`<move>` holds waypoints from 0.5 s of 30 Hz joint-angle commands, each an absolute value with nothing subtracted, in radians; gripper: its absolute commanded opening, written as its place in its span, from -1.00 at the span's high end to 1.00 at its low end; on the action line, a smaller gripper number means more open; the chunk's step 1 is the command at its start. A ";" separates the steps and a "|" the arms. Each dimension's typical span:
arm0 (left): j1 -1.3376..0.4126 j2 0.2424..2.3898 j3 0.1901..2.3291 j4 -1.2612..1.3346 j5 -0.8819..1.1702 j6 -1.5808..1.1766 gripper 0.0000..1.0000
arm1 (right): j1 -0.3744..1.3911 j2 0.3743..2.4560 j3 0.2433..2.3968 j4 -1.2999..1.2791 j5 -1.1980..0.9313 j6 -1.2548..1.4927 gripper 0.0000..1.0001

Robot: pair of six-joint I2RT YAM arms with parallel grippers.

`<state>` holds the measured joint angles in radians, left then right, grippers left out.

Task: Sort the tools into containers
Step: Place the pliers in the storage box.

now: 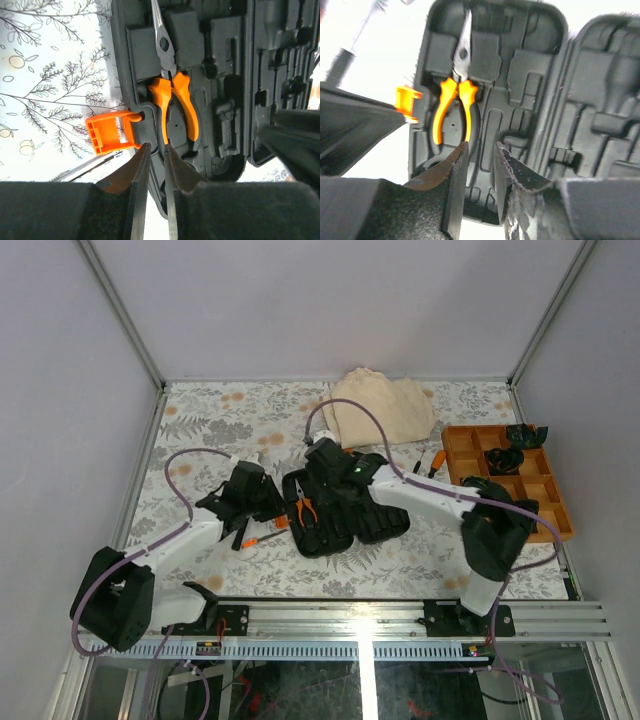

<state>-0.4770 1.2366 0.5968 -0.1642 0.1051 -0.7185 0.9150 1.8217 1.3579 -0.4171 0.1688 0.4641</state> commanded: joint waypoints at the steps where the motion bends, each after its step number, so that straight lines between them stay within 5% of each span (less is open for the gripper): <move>1: -0.468 1.192 0.679 -0.279 0.053 -0.674 0.64 | 0.910 1.603 1.324 -0.343 0.244 0.421 0.28; 10: -0.447 1.149 0.840 -0.499 -0.057 -0.571 0.40 | 0.895 1.314 0.948 -0.175 0.291 0.386 0.07; 15: -0.432 1.186 0.922 -0.631 -0.143 -0.487 0.10 | 0.863 1.193 0.787 -0.140 0.253 0.397 0.02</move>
